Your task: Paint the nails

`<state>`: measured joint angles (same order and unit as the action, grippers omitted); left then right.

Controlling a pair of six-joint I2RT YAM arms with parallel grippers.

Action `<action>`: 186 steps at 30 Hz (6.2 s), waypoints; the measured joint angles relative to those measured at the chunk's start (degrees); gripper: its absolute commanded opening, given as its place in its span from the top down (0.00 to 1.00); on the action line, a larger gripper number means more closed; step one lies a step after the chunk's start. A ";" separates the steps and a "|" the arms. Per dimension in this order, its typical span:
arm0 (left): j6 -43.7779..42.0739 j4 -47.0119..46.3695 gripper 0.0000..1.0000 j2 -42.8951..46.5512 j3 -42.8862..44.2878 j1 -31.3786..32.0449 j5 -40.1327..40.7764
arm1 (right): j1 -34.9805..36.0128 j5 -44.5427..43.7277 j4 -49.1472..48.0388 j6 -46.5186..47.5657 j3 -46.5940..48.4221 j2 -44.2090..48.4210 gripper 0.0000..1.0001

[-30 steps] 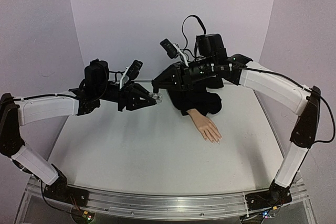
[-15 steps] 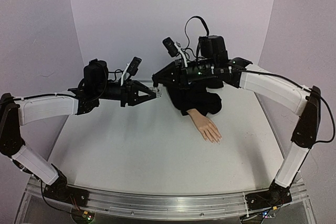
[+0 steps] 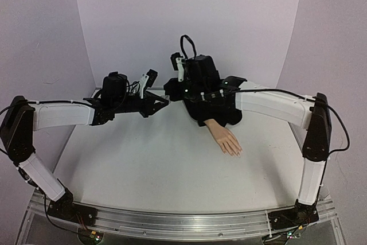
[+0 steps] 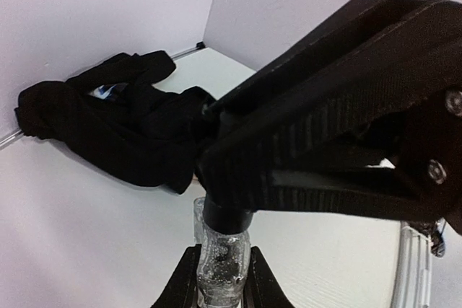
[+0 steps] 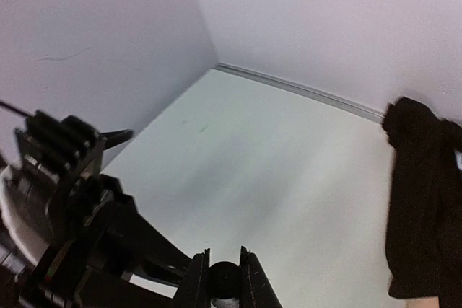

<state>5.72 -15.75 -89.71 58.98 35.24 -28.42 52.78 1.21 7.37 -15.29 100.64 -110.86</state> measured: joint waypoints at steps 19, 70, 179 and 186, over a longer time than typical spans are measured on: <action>-0.71 -4.75 1.00 0.57 -0.44 -0.85 9.62 | 7.61 -16.38 17.41 -5.23 7.82 -0.96 0.09; 8.52 -1.05 1.00 5.25 -0.51 0.56 -7.28 | -4.00 21.10 -1.60 6.71 -3.29 5.03 1.00; 9.37 -5.86 1.00 8.96 -0.16 2.44 -38.84 | -5.36 58.02 18.43 18.12 8.62 6.29 1.00; 7.42 3.84 1.00 8.94 1.36 2.88 -8.73 | -2.77 23.05 11.53 9.06 4.00 6.95 1.00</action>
<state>13.14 -11.91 -80.77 60.34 38.13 -37.15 50.01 24.27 18.90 -6.23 104.64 -103.92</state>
